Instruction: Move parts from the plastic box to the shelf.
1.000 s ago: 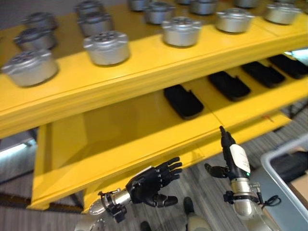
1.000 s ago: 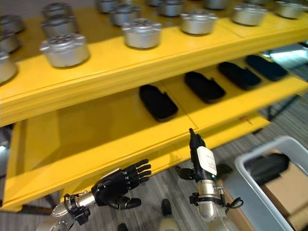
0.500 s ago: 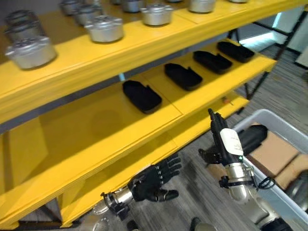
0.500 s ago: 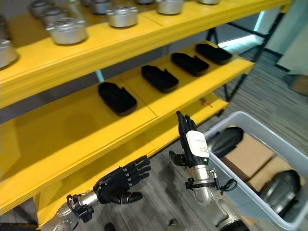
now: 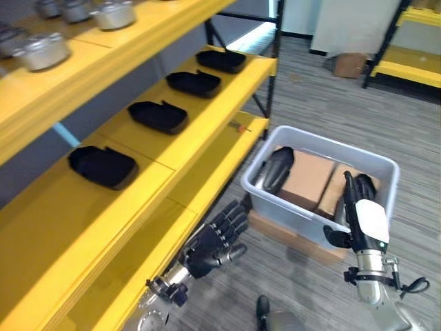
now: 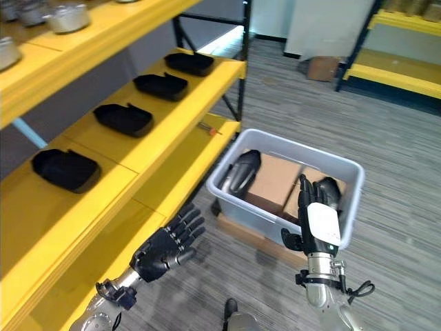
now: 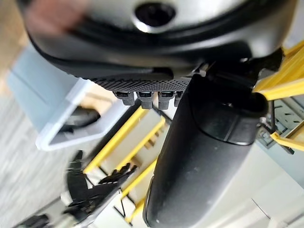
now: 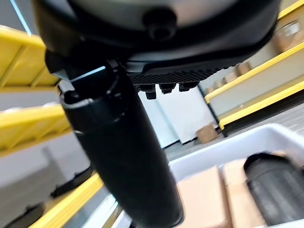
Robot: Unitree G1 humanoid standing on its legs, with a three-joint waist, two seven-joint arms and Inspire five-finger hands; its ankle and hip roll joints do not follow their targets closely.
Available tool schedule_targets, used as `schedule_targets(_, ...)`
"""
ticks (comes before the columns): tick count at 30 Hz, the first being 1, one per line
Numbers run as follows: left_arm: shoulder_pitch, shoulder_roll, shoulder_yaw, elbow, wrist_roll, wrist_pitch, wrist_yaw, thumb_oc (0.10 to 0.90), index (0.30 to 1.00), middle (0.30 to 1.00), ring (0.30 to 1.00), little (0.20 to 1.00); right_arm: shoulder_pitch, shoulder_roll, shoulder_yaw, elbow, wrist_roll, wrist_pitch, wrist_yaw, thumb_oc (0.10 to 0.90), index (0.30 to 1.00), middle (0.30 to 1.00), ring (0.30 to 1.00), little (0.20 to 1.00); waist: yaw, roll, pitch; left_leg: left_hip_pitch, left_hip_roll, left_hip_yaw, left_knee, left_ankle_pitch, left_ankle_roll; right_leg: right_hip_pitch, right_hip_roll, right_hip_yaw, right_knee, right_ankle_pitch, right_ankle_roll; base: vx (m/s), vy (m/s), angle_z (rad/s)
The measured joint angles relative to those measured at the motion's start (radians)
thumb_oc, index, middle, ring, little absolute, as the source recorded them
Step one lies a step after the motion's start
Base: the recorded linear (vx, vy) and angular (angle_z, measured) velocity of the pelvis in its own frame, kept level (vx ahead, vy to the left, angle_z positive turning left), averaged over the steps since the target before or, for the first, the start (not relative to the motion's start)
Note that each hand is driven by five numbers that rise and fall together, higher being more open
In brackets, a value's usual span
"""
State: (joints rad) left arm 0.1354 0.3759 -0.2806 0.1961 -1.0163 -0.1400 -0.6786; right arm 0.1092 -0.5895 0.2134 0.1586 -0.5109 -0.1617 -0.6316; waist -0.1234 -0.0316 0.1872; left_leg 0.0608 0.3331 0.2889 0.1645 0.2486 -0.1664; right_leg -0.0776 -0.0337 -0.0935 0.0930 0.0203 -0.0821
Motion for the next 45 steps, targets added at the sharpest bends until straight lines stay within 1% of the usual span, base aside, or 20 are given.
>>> schedule_targets(1, -0.003, 0.002, 0.007, -0.002, -0.001, -0.011, -0.001, 0.900, 1.000, 1.000, 1.000, 1.000, -0.001, 0.005, -0.004, 0.002, 0.000, -0.027, -0.009, 0.900, 1.000, 1.000, 1.000, 1.000, 0.007, -0.004, 0.000, -0.001, -0.046, -0.061, -0.064, -0.068, 0.004, -0.001, 0.002, 0.039, -0.025, 0.005, -0.001, 0.09, -0.112, -1.60)
schedule_targets(6, 0.019, 0.003, 0.034, -0.005, -0.036, -0.029, -0.002, 0.900, 1.000, 1.000, 1.000, 1.000, 0.021, 0.012, 0.004, 0.039, -0.001, -0.072, -0.013, 0.900, 1.000, 1.000, 1.000, 1.000, 0.026, 0.011, 0.000, -0.052, -0.281, -0.318, -0.174, -0.175, 0.067, 0.042, 0.020, 0.179, -0.095, 0.043, -0.005, 0.08, -0.047, -1.06)
schedule_targets(7, 0.039, 0.002, 0.034, -0.007, -0.037, -0.036, -0.002, 0.900, 1.000, 1.000, 1.000, 1.000, 0.026, 0.012, 0.014, 0.038, 0.000, -0.077, -0.015, 0.900, 1.000, 1.000, 1.000, 1.000, 0.027, 0.021, 0.000, -0.080, -0.342, -0.336, -0.168, -0.187, 0.089, 0.060, 0.019, 0.171, -0.116, 0.052, 0.008, 0.14, -0.037, -0.98)
schedule_targets(9, 0.048, -0.001, 0.026, -0.010, -0.036, -0.036, -0.007, 0.900, 1.000, 1.000, 1.000, 1.000, 0.035, 0.010, 0.029, 0.035, 0.000, -0.079, -0.016, 0.900, 1.000, 1.000, 1.000, 1.000, 0.022, 0.066, -0.004, -0.115, -0.370, -0.345, -0.151, -0.164, 0.141, 0.088, 0.044, 0.164, -0.138, 0.065, 0.022, 0.14, -0.022, -0.70)
schedule_targets(12, 0.049, -0.004, 0.016, -0.008, -0.035, -0.041, -0.009, 0.900, 1.000, 1.000, 1.000, 1.000, 0.037, 0.019, 0.066, 0.042, 0.001, -0.077, -0.014, 0.900, 1.000, 1.000, 1.000, 1.000, 0.033, 0.137, -0.020, -0.148, -0.348, -0.382, -0.165, -0.172, 0.168, 0.077, 0.110, 0.197, -0.130, 0.055, 0.037, 0.15, 0.019, -0.44)
schedule_targets(14, 0.058, 0.001, 0.016, -0.013, -0.035, -0.044, -0.011, 0.900, 1.000, 1.000, 1.000, 1.000, 0.037, 0.030, 0.101, 0.041, -0.001, -0.079, -0.013, 0.900, 1.000, 1.000, 1.000, 1.000, 0.049, 0.128, -0.017, -0.154, -0.352, -0.377, -0.168, -0.175, 0.156, -0.010, 0.121, 0.210, 0.012, -0.026, 0.059, 0.11, 0.070, -0.32)
schedule_targets(16, 0.070, 0.020, 0.016, -0.011, -0.035, -0.052, -0.014, 0.900, 1.000, 1.000, 1.000, 1.000, 0.026, 0.036, 0.133, 0.043, 0.000, -0.079, -0.009, 0.900, 1.000, 1.000, 1.000, 1.000, 0.065, 0.089, 0.006, -0.146, -0.373, -0.343, -0.131, -0.178, 0.122, -0.073, 0.102, 0.245, 0.151, -0.087, 0.051, 0.07, 0.089, -0.31)
schedule_targets(17, 0.081, 0.025, 0.012, -0.009, -0.036, -0.060, -0.018, 0.900, 1.000, 1.000, 1.000, 1.000, 0.016, 0.035, 0.138, 0.042, 0.000, -0.082, 0.002, 0.900, 1.000, 1.000, 1.000, 1.000, 0.080, 0.076, 0.017, -0.152, -0.380, -0.344, -0.091, -0.192, 0.111, -0.076, 0.104, 0.276, 0.168, -0.103, 0.054, 0.19, 0.170, -0.86)
schedule_targets(18, 0.091, 0.037, 0.004, -0.009, -0.033, -0.063, -0.046, 0.900, 1.000, 1.000, 1.000, 1.000, -0.019, 0.033, 0.135, 0.041, 0.000, -0.086, 0.016, 0.900, 1.000, 1.000, 1.000, 1.000, 0.101, 0.074, 0.023, -0.189, -0.390, -0.400, -0.007, -0.210, 0.140, -0.070, 0.106, 0.322, 0.154, -0.099, 0.043, 0.18, 0.143, -0.82)
schedule_targets(22, 0.013, 0.038, -0.025, 0.002, -0.033, -0.076, -0.069, 0.900, 1.000, 1.000, 1.000, 1.000, -0.036, 0.023, 0.104, 0.038, 0.005, -0.085, 0.025, 0.900, 1.000, 1.000, 1.000, 1.000, 0.065, 0.046, 0.075, -0.215, -0.420, -0.403, 0.000, -0.239, 0.156, -0.007, 0.052, 0.351, 0.105, -0.091, 0.038, 0.18, 0.138, -0.18)
schedule_targets(23, -0.006, 0.038, -0.036, 0.000, -0.032, -0.092, -0.071, 0.900, 1.000, 1.000, 1.000, 1.000, -0.031, 0.018, 0.099, 0.032, 0.006, -0.086, 0.029, 0.900, 1.000, 1.000, 1.000, 1.000, 0.063, 0.044, 0.079, -0.213, -0.416, -0.404, -0.042, -0.235, 0.157, -0.002, 0.040, 0.357, 0.101, -0.097, 0.052, 0.19, 0.150, -0.29)
schedule_targets(24, -0.016, 0.027, -0.039, -0.016, -0.032, -0.112, -0.074, 0.900, 1.000, 1.000, 1.000, 1.000, -0.030, -0.018, 0.099, 0.007, 0.006, -0.087, 0.036, 0.900, 1.000, 1.000, 1.000, 1.000, 0.046, 0.103, 0.078, -0.190, -0.352, -0.402, -0.121, -0.232, 0.159, 0.002, 0.080, 0.352, 0.113, -0.114, 0.085, 0.20, 0.162, -0.35)
schedule_targets(25, -0.028, 0.027, -0.040, -0.012, -0.029, -0.120, -0.074, 0.900, 1.000, 1.000, 1.000, 1.000, -0.033, -0.021, 0.097, 0.005, 0.006, -0.088, 0.037, 0.900, 1.000, 1.000, 1.000, 1.000, 0.040, 0.117, 0.087, -0.181, -0.334, -0.378, -0.124, -0.158, 0.160, 0.004, 0.089, 0.355, 0.138, -0.131, 0.093, 0.22, 0.173, -0.44)
schedule_targets(26, -0.038, 0.037, -0.039, -0.006, -0.024, -0.125, -0.068, 0.900, 1.000, 1.000, 1.000, 1.000, -0.032, -0.012, 0.102, 0.003, 0.010, -0.087, 0.044, 0.900, 1.000, 1.000, 1.000, 1.000, 0.043, 0.103, 0.090, -0.162, -0.349, -0.353, -0.130, -0.165, 0.169, -0.008, 0.076, 0.357, 0.179, -0.161, 0.104, 0.12, 0.088, -0.42)
schedule_targets(29, -0.041, 0.057, -0.038, -0.011, 0.012, -0.143, -0.052, 0.900, 1.000, 1.000, 1.000, 1.000, -0.032, -0.008, 0.120, -0.032, 0.014, -0.091, 0.060, 0.900, 1.000, 1.000, 1.000, 1.000, 0.037, 0.083, 0.088, -0.108, -0.398, -0.319, -0.179, -0.157, 0.197, -0.008, 0.015, 0.320, 0.224, -0.214, 0.134, 0.18, 0.116, -0.25)
schedule_targets(37, -0.060, 0.078, -0.060, -0.038, 0.021, -0.147, -0.038, 0.900, 1.000, 1.000, 1.000, 1.000, -0.084, 0.057, 0.137, -0.034, 0.022, -0.074, 0.096, 0.900, 1.000, 1.000, 1.000, 1.000, 0.046, 0.043, 0.081, -0.043, -0.407, -0.319, -0.210, -0.161, 0.223, 0.053, -0.005, 0.251, 0.202, -0.221, 0.147, 0.11, 0.077, 0.04)
schedule_targets(40, -0.084, 0.078, -0.083, -0.038, 0.050, -0.148, -0.029, 0.900, 1.000, 1.000, 1.000, 1.000, -0.125, 0.075, 0.139, -0.024, 0.021, -0.061, 0.095, 0.900, 1.000, 1.000, 1.000, 1.000, 0.053, 0.027, 0.083, -0.035, -0.397, -0.303, -0.202, -0.173, 0.225, -0.008, 0.007, 0.216, 0.339, -0.219, 0.166, 0.04, 0.019, -0.09)
schedule_targets(43, -0.077, 0.082, -0.087, -0.034, 0.051, -0.147, -0.010, 0.900, 1.000, 1.000, 1.000, 1.000, -0.167, 0.092, 0.161, -0.005, 0.018, -0.056, 0.096, 0.900, 1.000, 1.000, 1.000, 1.000, 0.079, 0.023, 0.085, -0.020, -0.346, -0.234, -0.169, -0.214, 0.226, -0.115, 0.000, 0.140, 0.504, -0.182, 0.251, 0.13, -0.105, -0.73)
schedule_targets(44, -0.076, 0.081, -0.090, -0.034, 0.051, -0.147, 0.003, 0.900, 1.000, 1.000, 1.000, 1.000, -0.171, 0.091, 0.164, 0.007, 0.016, -0.063, 0.098, 0.900, 1.000, 1.000, 1.000, 1.000, 0.081, 0.026, 0.083, -0.011, -0.336, -0.217, -0.169, -0.217, 0.228, -0.117, -0.036, 0.077, 0.494, -0.200, 0.218, 0.08, -0.197, -0.61)
schedule_targets(45, -0.076, 0.081, -0.091, -0.034, 0.050, -0.155, 0.013, 0.900, 1.000, 1.000, 1.000, 1.000, -0.168, 0.088, 0.166, 0.007, 0.017, -0.065, 0.099, 0.900, 1.000, 1.000, 1.000, 1.000, 0.080, 0.025, 0.078, -0.011, -0.333, -0.210, -0.170, -0.224, 0.217, -0.118, -0.070, 0.079, 0.427, -0.199, 0.216, 0.08, -0.326, -0.47)
